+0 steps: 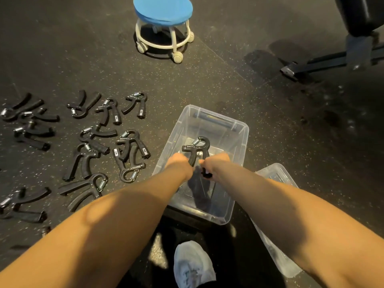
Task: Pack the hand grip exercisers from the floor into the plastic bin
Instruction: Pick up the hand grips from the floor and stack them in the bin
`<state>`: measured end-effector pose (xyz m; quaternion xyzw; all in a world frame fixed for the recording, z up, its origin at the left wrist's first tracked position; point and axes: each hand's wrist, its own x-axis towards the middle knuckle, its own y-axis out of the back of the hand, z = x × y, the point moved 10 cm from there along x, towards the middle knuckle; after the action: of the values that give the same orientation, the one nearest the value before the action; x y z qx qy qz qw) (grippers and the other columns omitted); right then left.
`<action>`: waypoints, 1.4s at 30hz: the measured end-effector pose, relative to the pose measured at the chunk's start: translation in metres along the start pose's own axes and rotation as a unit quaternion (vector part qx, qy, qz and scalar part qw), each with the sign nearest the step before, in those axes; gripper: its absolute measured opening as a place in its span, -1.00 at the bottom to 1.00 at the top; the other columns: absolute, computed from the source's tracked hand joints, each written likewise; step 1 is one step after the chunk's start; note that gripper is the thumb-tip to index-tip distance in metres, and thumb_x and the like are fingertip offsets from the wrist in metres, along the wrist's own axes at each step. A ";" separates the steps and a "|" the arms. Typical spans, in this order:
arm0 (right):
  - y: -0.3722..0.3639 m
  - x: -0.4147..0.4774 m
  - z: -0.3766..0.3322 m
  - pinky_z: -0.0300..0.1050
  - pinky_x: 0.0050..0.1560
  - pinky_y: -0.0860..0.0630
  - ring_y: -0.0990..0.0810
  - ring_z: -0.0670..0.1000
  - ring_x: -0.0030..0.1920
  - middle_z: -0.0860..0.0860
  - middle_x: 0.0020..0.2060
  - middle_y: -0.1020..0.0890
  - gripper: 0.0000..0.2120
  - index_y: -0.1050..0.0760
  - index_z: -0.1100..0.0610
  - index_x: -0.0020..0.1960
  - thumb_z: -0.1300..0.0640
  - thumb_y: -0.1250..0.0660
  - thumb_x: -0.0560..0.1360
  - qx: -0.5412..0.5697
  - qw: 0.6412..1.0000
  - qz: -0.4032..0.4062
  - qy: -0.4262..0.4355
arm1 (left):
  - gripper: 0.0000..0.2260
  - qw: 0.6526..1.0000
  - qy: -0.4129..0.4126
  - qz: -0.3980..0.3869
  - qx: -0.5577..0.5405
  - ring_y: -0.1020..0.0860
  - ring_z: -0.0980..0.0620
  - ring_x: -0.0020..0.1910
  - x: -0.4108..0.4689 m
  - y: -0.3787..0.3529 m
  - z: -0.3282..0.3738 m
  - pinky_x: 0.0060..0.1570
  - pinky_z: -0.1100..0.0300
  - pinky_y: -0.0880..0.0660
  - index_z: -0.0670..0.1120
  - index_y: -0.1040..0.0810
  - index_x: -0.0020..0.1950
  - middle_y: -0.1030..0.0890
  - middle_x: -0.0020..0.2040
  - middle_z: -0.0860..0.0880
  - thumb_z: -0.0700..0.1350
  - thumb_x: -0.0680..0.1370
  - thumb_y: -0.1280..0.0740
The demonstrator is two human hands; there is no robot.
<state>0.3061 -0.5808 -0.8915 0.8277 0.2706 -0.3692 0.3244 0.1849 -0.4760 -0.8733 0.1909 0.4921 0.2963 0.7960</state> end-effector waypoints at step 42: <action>-0.035 0.061 0.069 -0.24 -0.45 -0.56 -0.59 -0.02 -0.39 0.12 -0.21 -0.70 -0.79 -0.62 0.22 0.16 0.14 -0.39 0.58 0.439 0.884 0.133 -0.088 | -0.90 0.785 0.188 0.059 -0.587 -0.61 0.01 -0.36 0.076 -0.089 -0.044 -0.47 0.27 -0.51 -0.15 -0.64 0.07 -0.66 -0.16 -0.15 -0.26 0.58 -0.37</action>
<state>0.2873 -0.5959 -0.9867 0.8780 -0.0615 -0.4746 -0.0040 0.1963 -0.4923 -0.9971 -0.3439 0.3510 0.6043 0.6272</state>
